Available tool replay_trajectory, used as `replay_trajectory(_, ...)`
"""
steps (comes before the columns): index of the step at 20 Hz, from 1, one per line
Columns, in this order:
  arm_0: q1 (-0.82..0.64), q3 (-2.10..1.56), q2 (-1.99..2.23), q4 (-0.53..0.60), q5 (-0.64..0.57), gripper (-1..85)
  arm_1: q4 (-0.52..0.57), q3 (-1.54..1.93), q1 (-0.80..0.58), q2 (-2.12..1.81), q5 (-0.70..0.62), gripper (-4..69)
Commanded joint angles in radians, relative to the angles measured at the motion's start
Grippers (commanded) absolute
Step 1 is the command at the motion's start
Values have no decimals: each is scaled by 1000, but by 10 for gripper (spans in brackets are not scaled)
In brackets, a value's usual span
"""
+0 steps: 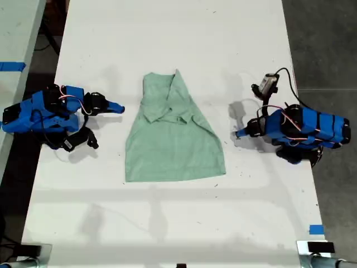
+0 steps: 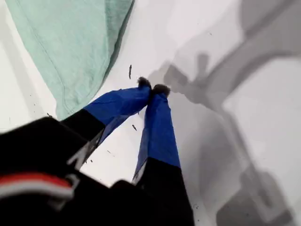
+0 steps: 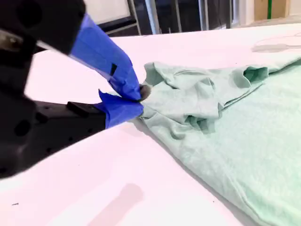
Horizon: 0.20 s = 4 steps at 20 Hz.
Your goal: Fold t shirt
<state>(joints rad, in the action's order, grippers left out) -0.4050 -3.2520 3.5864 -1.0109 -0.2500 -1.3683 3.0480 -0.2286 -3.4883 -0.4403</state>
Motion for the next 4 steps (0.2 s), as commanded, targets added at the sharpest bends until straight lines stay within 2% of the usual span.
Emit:
replay_trajectory(1,-2,-41,9,0,-9,-3,-8,41,-8,-12,-11,19)
replay_trajectory(4,-2,-41,9,0,-9,-3,-8,41,-6,-12,-12,19)
